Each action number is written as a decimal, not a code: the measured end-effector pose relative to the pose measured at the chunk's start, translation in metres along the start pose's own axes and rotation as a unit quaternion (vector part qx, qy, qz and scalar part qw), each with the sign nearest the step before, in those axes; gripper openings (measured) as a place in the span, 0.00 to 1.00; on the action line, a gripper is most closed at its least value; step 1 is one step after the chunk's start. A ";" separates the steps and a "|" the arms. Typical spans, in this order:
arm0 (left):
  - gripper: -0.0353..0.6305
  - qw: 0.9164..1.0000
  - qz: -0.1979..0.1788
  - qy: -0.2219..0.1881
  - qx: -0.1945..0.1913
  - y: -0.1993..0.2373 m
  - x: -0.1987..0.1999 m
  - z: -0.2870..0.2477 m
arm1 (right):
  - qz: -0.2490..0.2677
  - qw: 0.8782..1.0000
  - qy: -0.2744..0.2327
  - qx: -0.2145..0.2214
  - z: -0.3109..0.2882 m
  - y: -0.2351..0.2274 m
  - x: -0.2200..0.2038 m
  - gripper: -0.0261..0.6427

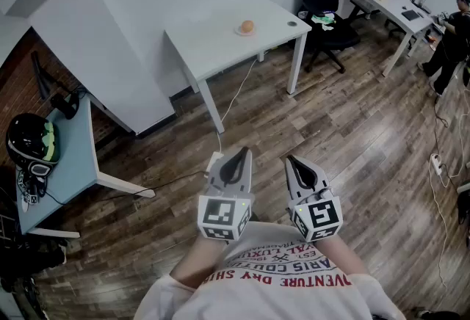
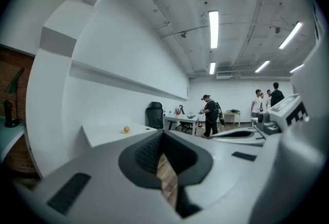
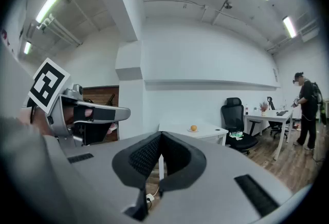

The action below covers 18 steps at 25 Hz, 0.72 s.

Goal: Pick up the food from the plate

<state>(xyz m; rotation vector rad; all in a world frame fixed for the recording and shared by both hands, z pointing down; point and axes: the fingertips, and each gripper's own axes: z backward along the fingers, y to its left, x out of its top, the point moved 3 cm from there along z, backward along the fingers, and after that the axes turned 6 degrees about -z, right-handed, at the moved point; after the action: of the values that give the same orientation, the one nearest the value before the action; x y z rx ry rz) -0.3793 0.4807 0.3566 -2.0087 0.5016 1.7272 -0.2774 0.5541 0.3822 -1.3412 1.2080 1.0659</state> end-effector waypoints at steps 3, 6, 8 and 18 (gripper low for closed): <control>0.06 1.000 0.000 0.003 0.004 -0.002 -0.001 -0.002 | -0.001 1.000 0.000 0.000 0.002 -0.004 -0.001 0.05; 0.06 1.000 -0.001 0.004 0.004 -0.002 -0.002 -0.003 | 0.001 1.000 0.000 -0.001 0.003 -0.004 -0.001 0.05; 0.06 1.000 0.000 0.003 0.002 -0.003 -0.003 -0.002 | 0.002 1.000 0.000 -0.002 0.004 -0.004 -0.002 0.05; 0.06 1.000 0.002 0.006 -0.010 -0.017 -0.005 -0.010 | -0.020 0.999 0.002 -0.028 0.014 -0.020 -0.007 0.05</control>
<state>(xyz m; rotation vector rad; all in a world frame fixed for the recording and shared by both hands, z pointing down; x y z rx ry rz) -0.3631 0.4895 0.3639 -2.0341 0.4935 1.7301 -0.2577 0.5685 0.3894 -1.4060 1.1567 1.0761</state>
